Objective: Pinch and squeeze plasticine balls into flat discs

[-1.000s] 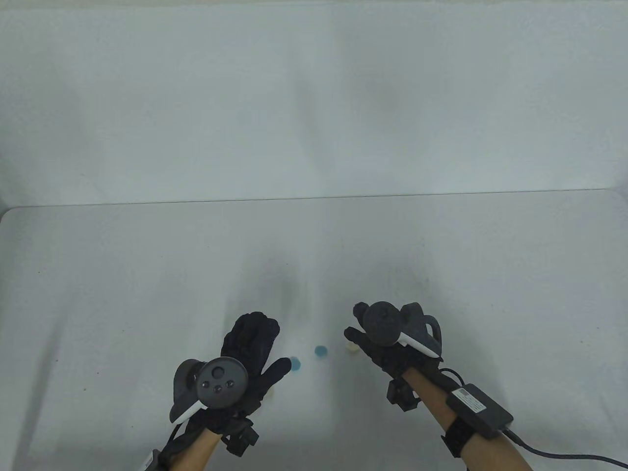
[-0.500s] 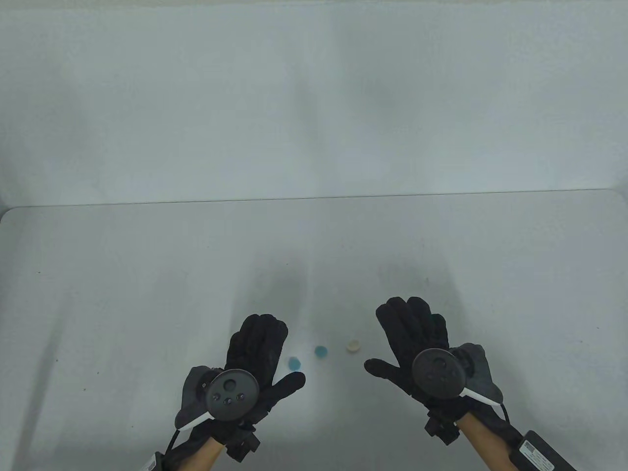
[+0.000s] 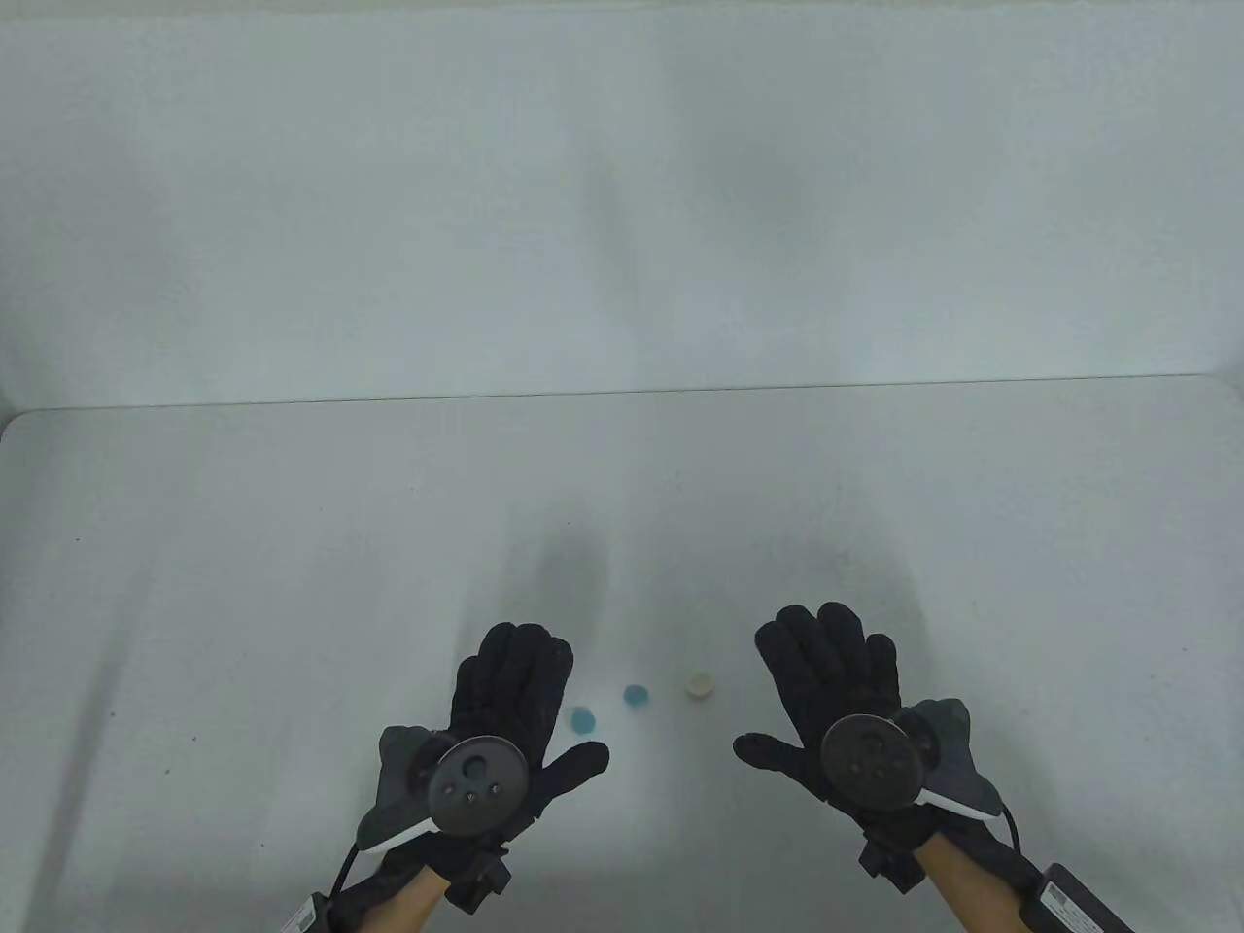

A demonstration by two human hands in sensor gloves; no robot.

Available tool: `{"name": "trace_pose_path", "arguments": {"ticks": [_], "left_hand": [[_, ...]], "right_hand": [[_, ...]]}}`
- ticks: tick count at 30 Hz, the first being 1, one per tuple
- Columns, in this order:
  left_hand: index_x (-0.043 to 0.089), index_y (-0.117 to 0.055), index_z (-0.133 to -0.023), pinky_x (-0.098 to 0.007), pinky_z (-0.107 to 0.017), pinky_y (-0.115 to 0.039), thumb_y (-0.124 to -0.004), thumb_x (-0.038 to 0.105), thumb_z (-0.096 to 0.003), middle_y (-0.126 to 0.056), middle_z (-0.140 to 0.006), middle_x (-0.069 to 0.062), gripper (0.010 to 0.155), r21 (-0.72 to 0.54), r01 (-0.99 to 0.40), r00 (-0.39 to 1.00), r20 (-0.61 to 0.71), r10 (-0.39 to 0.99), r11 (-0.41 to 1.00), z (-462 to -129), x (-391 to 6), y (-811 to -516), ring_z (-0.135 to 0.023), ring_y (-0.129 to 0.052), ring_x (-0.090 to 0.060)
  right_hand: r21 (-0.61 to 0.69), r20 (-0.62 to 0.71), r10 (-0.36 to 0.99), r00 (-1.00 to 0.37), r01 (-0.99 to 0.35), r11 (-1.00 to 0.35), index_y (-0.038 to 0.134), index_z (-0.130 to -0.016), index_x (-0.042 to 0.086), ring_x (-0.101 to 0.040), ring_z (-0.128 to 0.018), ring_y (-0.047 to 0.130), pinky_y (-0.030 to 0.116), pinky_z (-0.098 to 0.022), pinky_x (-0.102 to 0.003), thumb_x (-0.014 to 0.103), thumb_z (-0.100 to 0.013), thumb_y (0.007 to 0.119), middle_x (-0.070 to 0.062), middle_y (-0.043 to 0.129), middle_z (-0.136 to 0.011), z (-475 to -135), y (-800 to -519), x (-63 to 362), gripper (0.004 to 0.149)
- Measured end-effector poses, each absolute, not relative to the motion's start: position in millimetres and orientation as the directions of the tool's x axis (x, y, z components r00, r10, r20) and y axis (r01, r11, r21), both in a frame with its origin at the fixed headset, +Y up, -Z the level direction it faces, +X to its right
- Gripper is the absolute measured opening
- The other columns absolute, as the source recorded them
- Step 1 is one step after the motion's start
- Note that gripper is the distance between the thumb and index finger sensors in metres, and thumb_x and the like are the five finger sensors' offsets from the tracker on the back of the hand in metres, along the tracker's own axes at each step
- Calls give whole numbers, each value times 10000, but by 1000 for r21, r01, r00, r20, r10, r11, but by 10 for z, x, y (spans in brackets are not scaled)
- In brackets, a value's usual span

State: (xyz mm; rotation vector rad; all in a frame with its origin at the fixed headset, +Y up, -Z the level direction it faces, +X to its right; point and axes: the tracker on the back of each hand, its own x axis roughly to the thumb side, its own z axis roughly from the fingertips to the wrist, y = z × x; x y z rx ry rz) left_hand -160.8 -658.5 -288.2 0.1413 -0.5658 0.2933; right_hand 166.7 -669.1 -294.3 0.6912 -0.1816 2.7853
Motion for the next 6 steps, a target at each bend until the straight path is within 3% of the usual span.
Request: {"name": "trace_pose_path", "arguments": {"ticks": [6], "left_hand": [[19,-370,-1167,-671,-732,-371,-580,632,-525,-332,-1181,-305,912,42,-312,806,540,241,949,-2890,-1613,-6588,-1073,-313,-590]], "right_hand": [[-66,466,235,-853,-298,-952,286,-1179,129,-563,-1095,262,328,-694,-778,719,-526,509,-183,266,-1239,-2948,-6685,1691,908]]}}
